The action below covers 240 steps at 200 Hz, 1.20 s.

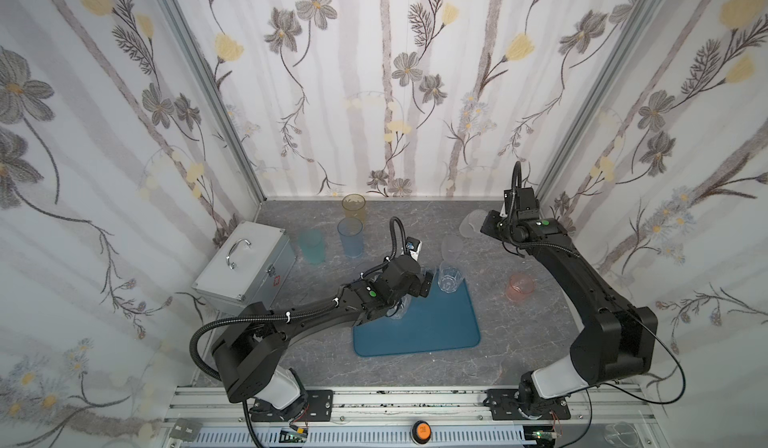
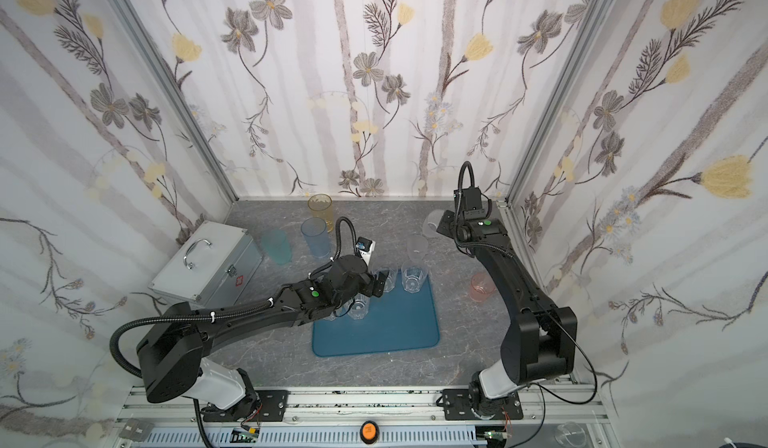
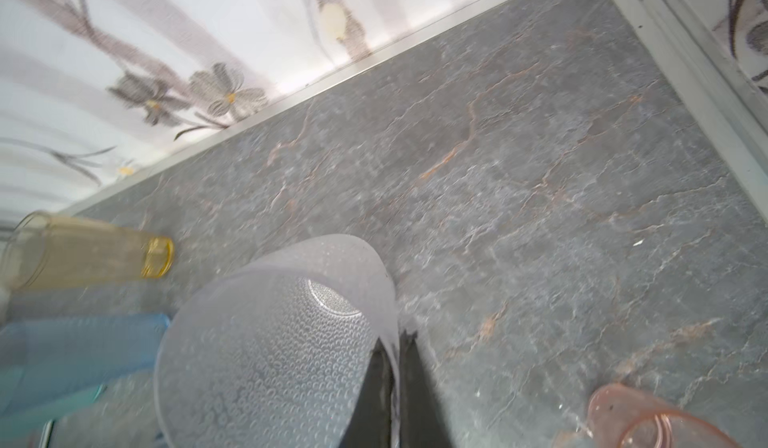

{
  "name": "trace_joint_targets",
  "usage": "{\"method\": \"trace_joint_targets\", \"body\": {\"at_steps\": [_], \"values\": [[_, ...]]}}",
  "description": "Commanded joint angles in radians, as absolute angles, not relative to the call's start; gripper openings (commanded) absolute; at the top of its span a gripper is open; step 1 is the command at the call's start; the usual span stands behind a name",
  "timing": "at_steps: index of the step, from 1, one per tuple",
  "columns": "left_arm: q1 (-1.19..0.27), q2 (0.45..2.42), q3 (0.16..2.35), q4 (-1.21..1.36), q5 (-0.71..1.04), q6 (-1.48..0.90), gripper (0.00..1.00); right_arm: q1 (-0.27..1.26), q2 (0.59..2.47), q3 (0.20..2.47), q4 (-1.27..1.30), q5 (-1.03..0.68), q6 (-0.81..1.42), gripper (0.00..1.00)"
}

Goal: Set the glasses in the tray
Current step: 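Carry the frosted glass onto the tray and lower it upside down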

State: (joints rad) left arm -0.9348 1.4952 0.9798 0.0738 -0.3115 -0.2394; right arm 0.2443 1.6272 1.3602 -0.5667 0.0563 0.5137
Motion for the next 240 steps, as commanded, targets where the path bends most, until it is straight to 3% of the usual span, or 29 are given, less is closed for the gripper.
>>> {"method": "trace_joint_targets", "body": {"at_steps": [1,40,89,173,240], "values": [[-0.908,1.457,0.977,0.094,-0.332,-0.261,0.97,0.322,1.54,1.335,-0.673,0.082,0.497,0.0],[-0.861,1.368,0.94,0.05,-0.332,-0.263,0.97,0.495,1.415,1.262,-0.808,0.029,0.498,0.01],[-0.824,1.262,0.869,-0.016,-0.324,-0.305,0.96,0.696,1.41,1.17,-0.896,0.041,0.561,0.02],[-0.84,1.255,0.859,-0.018,-0.27,-0.346,0.94,0.778,1.692,1.179,-0.799,0.127,0.517,0.03],[-0.844,1.283,0.859,-0.017,-0.265,-0.347,0.94,0.772,1.784,1.213,-0.736,0.183,0.483,0.06]]}}
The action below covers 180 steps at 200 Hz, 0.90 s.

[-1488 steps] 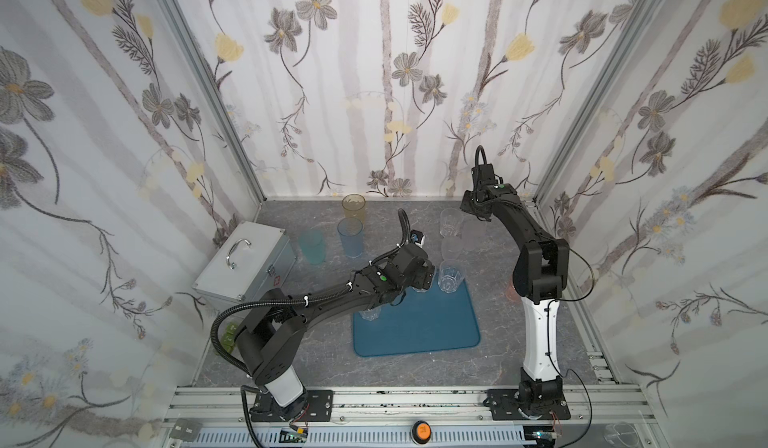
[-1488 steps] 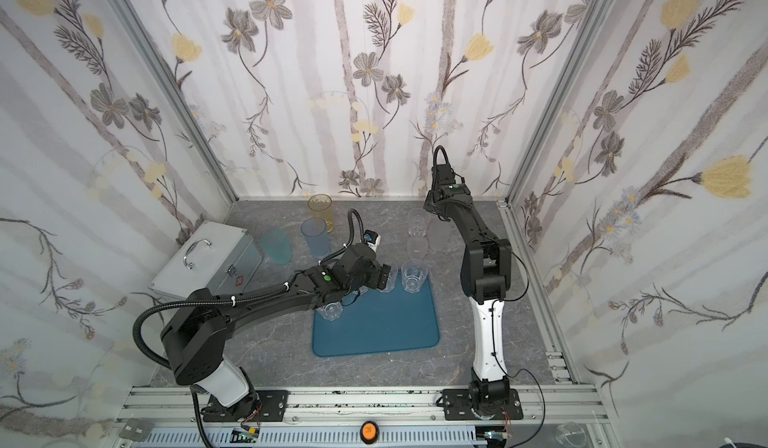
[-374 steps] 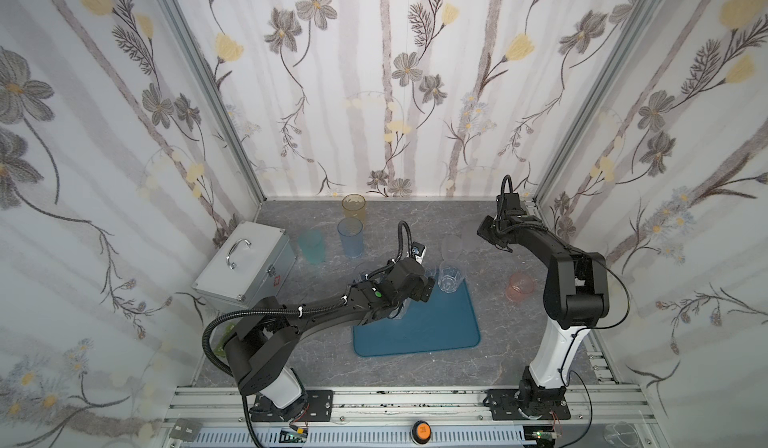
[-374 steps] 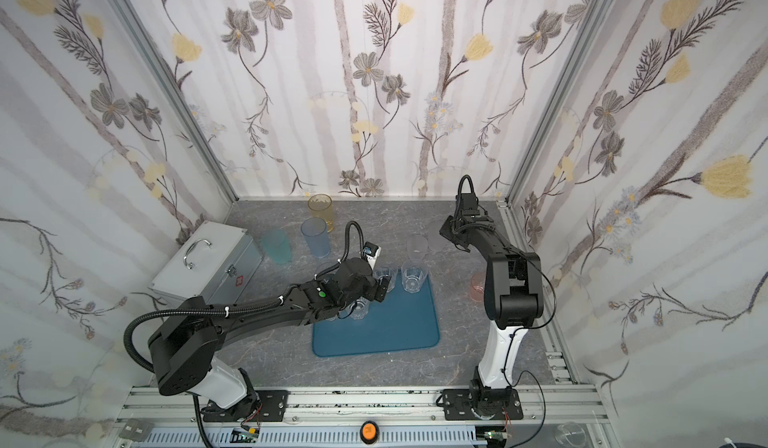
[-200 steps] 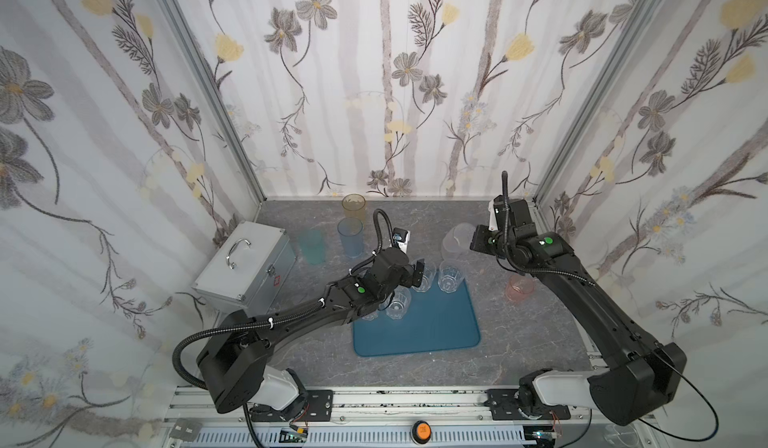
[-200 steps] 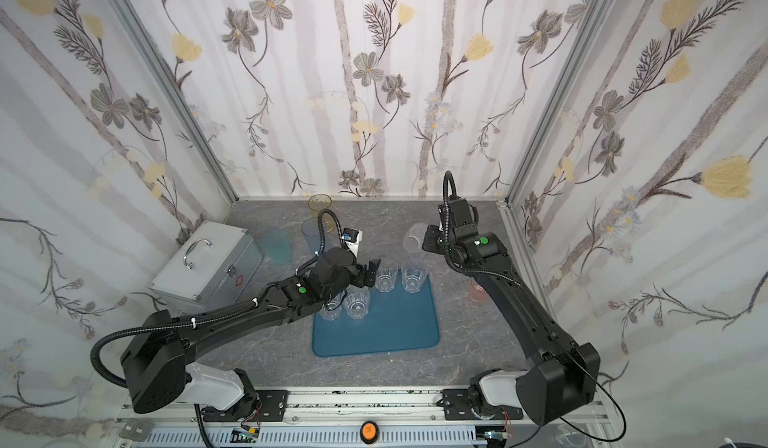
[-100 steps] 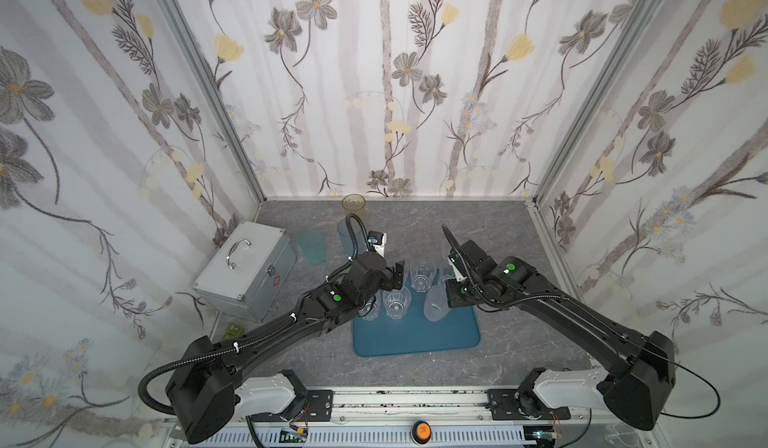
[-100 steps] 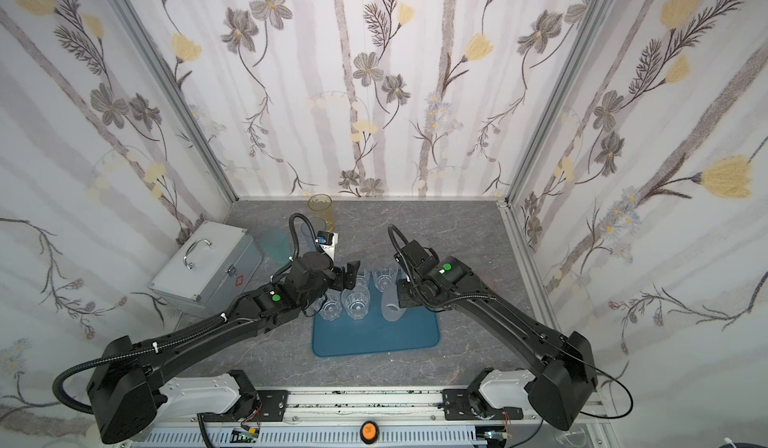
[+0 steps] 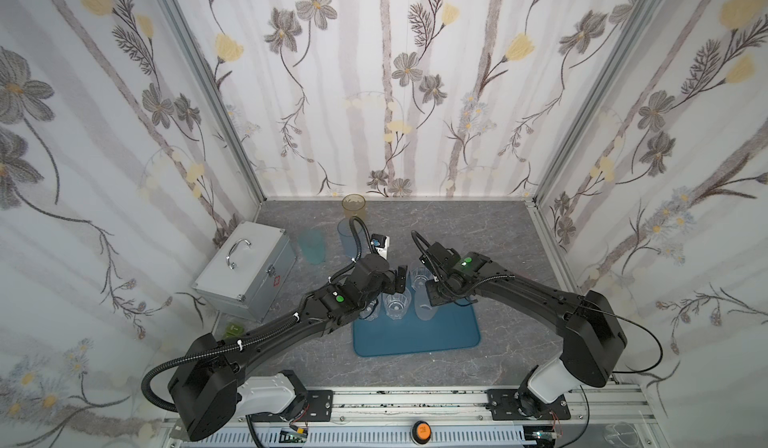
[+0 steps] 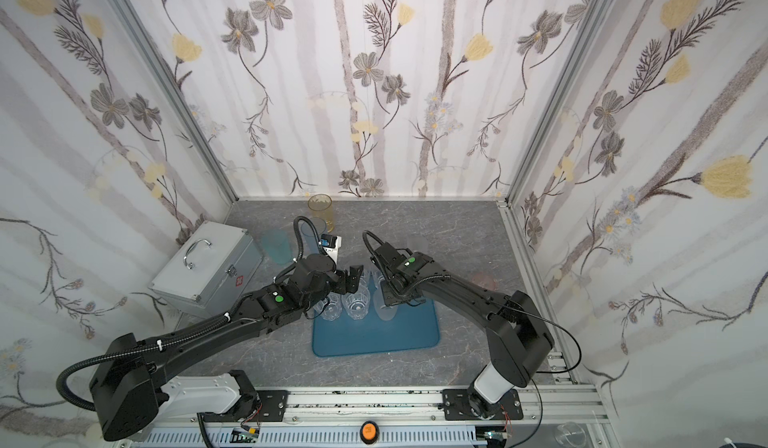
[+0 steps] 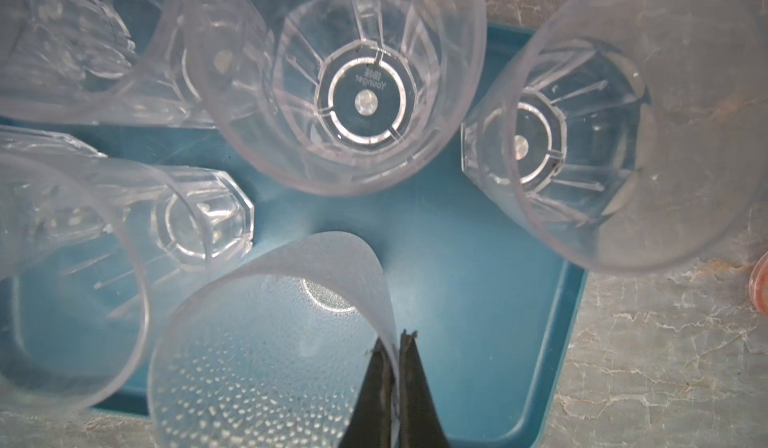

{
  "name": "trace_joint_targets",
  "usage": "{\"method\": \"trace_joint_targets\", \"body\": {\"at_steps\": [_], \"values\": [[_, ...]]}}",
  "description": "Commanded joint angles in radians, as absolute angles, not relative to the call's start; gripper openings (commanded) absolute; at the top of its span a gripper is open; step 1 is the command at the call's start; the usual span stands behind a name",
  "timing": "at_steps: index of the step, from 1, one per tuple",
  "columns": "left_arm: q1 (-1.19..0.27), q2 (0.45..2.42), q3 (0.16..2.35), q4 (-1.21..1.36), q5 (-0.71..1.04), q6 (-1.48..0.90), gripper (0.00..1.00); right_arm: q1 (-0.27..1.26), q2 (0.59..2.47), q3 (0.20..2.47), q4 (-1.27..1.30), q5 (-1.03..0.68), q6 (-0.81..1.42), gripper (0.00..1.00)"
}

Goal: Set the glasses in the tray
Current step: 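Carry the frosted glass onto the tray and lower it upside down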

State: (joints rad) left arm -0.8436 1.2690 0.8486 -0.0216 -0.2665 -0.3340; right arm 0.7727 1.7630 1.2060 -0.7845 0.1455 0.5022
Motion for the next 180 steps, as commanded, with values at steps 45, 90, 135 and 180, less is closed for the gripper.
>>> {"method": "trace_joint_targets", "body": {"at_steps": [45,90,135,180], "values": [[-0.848,1.292,0.859,-0.017,-0.266,-0.344,0.94,0.772,1.793,1.215,-0.735,0.154,0.48,0.13],[-0.848,1.31,0.872,-0.017,-0.265,-0.341,0.94,0.772,1.755,1.213,-0.782,0.112,0.469,0.09],[-0.852,1.335,0.883,-0.015,-0.257,-0.339,0.94,0.772,1.769,1.192,-0.762,0.115,0.475,0.13],[-0.857,1.313,0.867,-0.017,-0.269,-0.34,0.94,0.769,1.763,1.226,-0.766,0.092,0.475,0.28]]}}
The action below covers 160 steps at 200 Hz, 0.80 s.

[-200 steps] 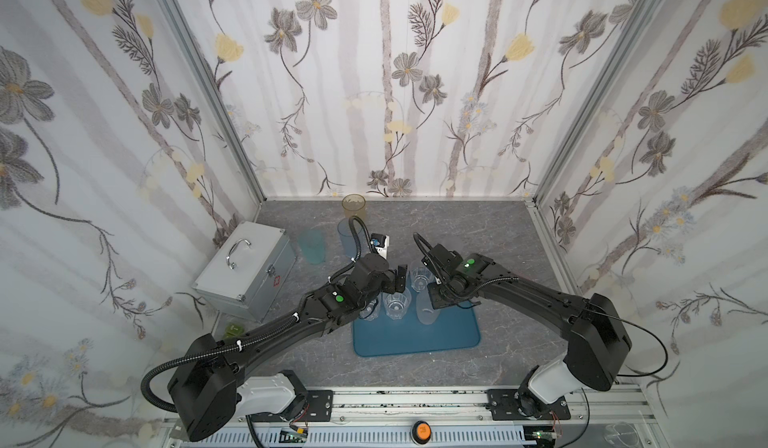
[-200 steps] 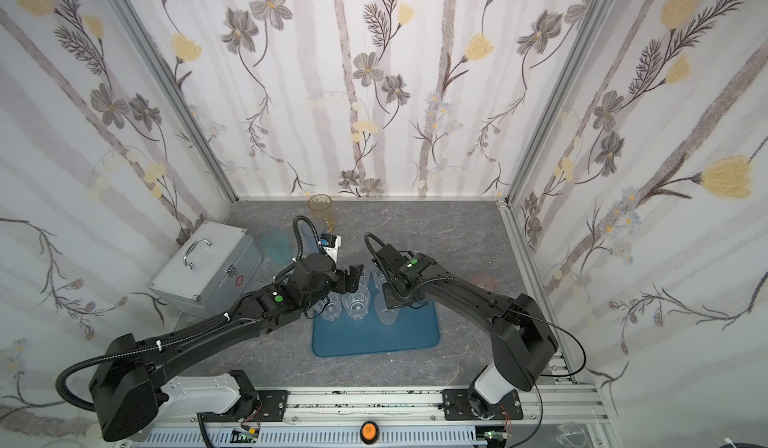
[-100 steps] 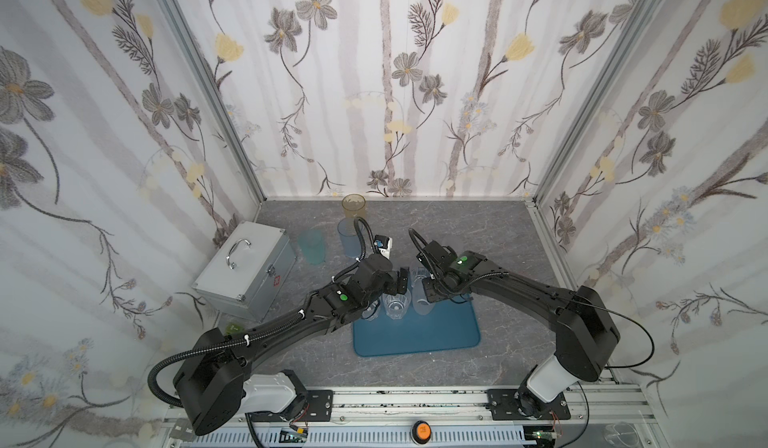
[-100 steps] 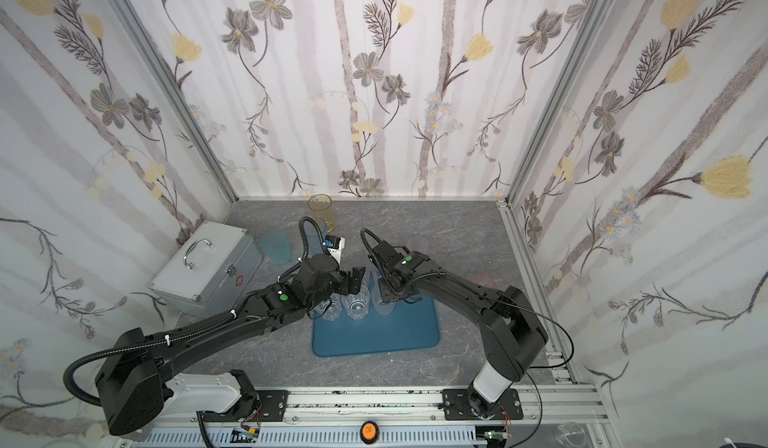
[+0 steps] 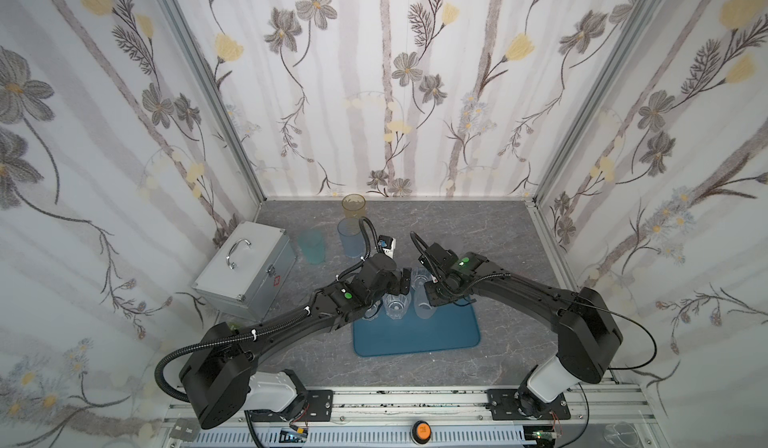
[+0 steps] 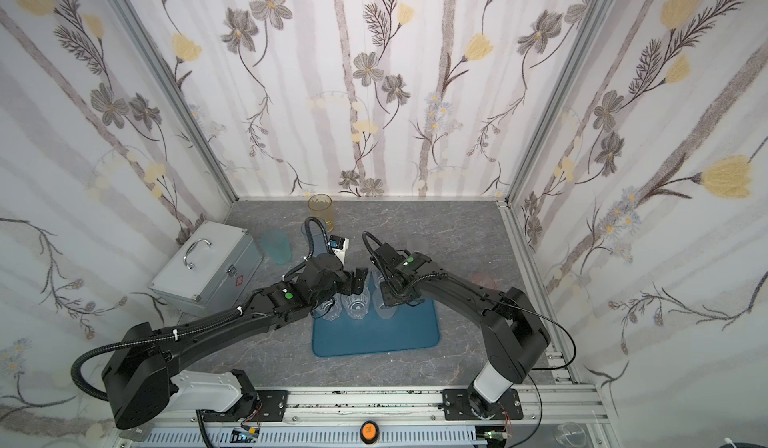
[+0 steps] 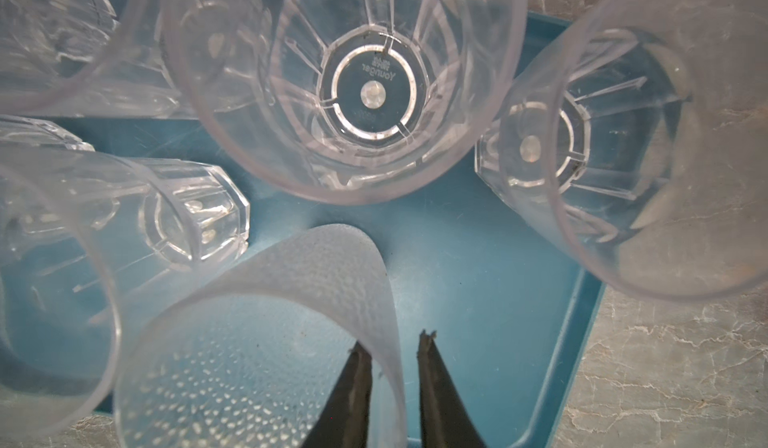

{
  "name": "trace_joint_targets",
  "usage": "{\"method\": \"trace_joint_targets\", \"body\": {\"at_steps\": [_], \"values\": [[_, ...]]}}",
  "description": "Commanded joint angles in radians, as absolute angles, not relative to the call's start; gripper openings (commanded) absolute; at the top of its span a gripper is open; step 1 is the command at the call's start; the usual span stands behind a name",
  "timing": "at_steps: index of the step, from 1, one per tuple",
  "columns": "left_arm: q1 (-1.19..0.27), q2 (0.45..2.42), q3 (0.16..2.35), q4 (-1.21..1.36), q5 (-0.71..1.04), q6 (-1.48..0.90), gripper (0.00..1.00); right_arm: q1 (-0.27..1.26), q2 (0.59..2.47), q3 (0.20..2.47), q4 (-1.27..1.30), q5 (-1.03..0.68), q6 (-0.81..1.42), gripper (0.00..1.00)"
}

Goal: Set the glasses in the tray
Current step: 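Carry the frosted glass onto the tray and lower it upside down, then return the right gripper to the last frosted glass and grasp it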

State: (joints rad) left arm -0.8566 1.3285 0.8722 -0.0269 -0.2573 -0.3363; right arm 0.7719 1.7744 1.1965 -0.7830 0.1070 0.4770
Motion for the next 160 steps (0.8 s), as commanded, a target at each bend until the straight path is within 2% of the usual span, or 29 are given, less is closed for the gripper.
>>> {"method": "trace_joint_targets", "body": {"at_steps": [1,26,68,114,160], "values": [[-0.857,1.313,0.867,-0.017,-0.27,-0.34,0.94,0.768,1.761,1.227,-0.767,0.091,0.475,0.28],[-0.858,1.32,0.874,-0.015,-0.272,-0.337,0.94,0.714,1.713,1.269,-0.787,0.036,0.462,0.32],[-0.921,1.442,0.992,0.006,-0.325,-0.185,0.94,0.517,1.676,1.325,-0.707,-0.037,0.493,0.36],[-0.957,1.617,1.154,0.008,-0.245,-0.135,0.94,0.355,1.772,1.357,-0.626,0.005,0.512,0.37],[-0.975,1.679,1.183,0.008,-0.226,-0.142,0.95,0.276,1.899,1.411,-0.588,0.039,0.507,0.38]]}}
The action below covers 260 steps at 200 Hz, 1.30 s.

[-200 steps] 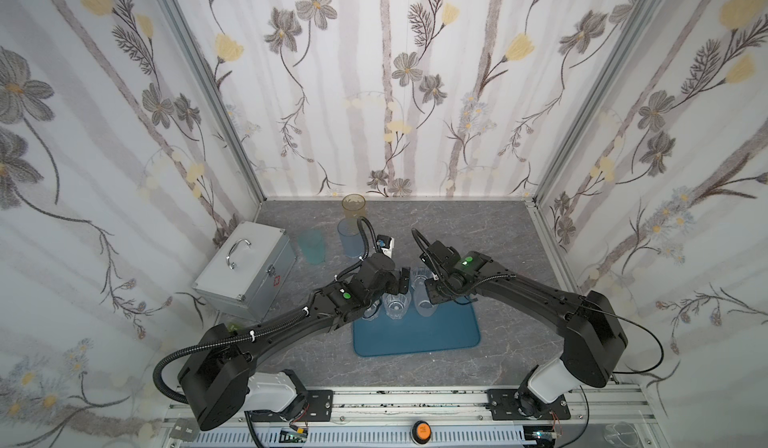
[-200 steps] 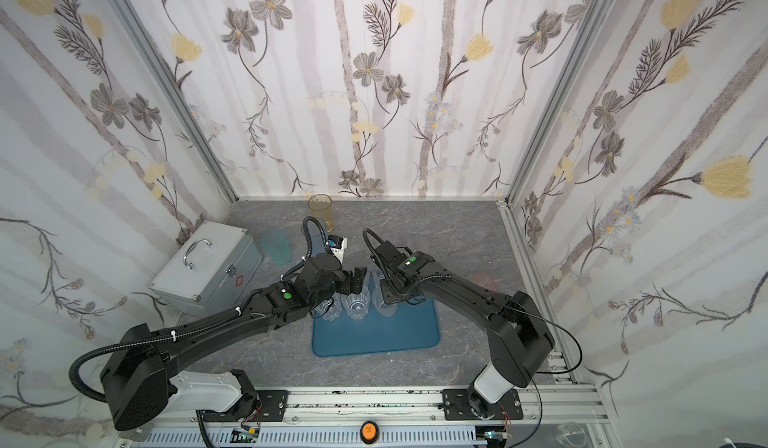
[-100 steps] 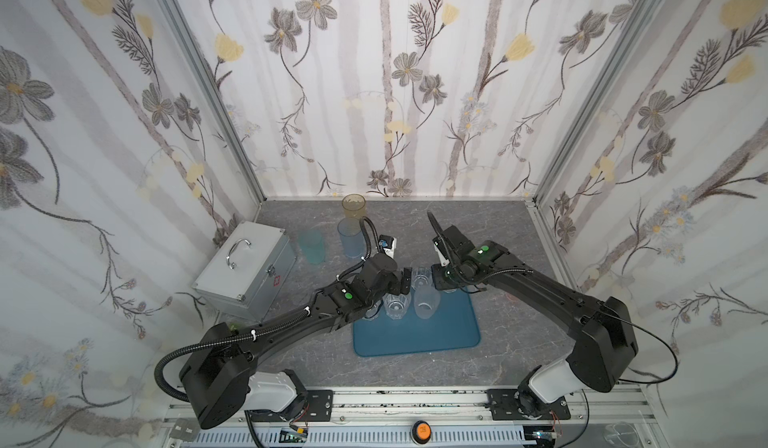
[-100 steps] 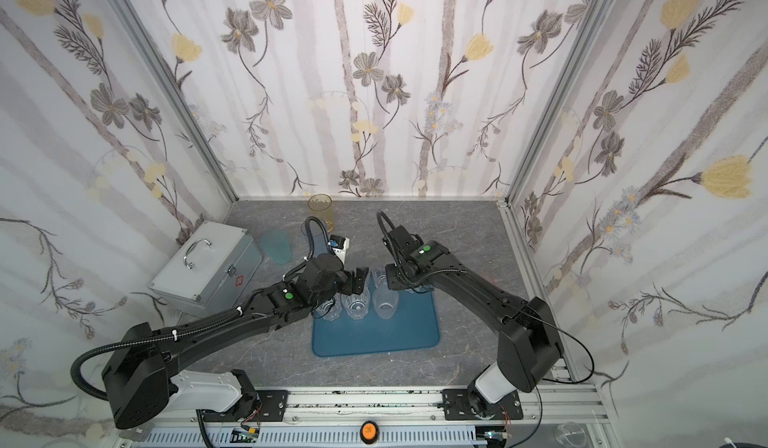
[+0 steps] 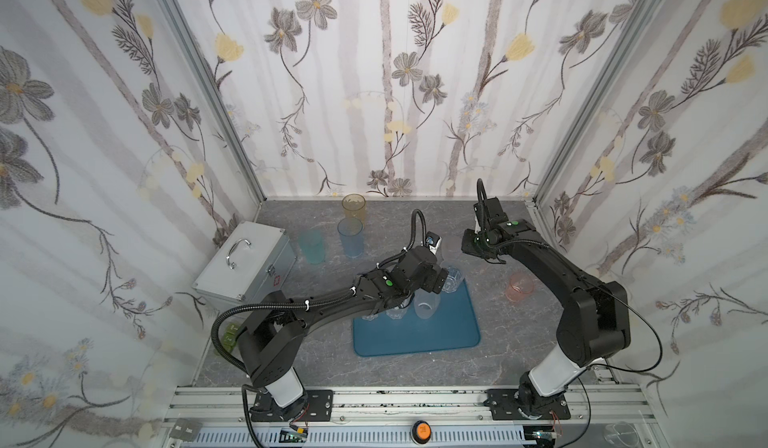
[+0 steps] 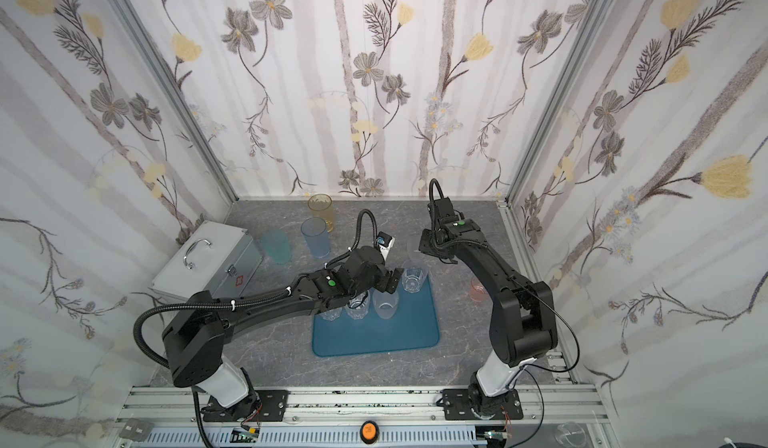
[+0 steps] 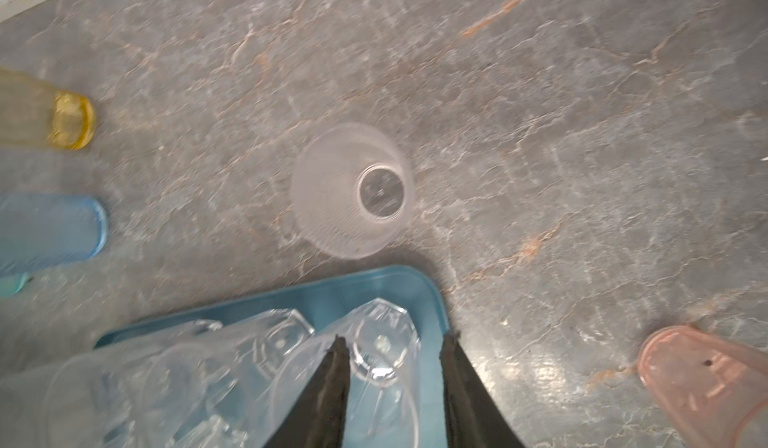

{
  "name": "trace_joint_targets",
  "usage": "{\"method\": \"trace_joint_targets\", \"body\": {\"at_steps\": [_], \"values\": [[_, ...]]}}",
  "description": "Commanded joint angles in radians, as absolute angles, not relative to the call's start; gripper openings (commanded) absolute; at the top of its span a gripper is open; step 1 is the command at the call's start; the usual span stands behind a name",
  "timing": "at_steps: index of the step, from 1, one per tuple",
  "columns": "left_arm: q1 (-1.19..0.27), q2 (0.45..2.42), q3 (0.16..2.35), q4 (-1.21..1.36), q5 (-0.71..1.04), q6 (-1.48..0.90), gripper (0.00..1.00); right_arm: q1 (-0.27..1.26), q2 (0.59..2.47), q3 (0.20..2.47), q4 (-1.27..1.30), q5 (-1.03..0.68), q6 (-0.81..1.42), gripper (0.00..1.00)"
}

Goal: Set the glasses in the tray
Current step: 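Return the right gripper to the last frosted glass and grasp it, then carry the frosted glass onto the tray corner and lower it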

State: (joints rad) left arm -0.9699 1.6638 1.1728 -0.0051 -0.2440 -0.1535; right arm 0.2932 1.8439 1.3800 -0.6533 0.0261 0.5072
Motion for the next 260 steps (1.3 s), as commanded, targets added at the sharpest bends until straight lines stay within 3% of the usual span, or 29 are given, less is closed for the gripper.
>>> {"method": "trace_joint_targets", "body": {"at_steps": [1,83,130,209,260], "values": [[-0.976,1.679,1.181,0.008,-0.225,-0.142,0.95,0.275,1.903,1.413,-0.588,0.039,0.508,0.38],[-0.979,1.681,1.148,0.008,-0.23,-0.145,0.95,0.267,2.092,1.477,-0.522,0.004,0.51,0.31],[-0.979,1.674,1.136,0.008,-0.248,-0.15,0.95,0.265,2.101,1.489,-0.52,0.014,0.5,0.13],[-0.967,1.582,1.147,0.008,-0.4,-0.081,0.96,0.283,1.791,1.403,-0.615,0.085,0.42,0.07],[-0.931,1.388,1.008,0.006,-0.471,-0.038,1.0,0.339,1.527,1.276,-0.785,0.121,0.39,0.08]]}}
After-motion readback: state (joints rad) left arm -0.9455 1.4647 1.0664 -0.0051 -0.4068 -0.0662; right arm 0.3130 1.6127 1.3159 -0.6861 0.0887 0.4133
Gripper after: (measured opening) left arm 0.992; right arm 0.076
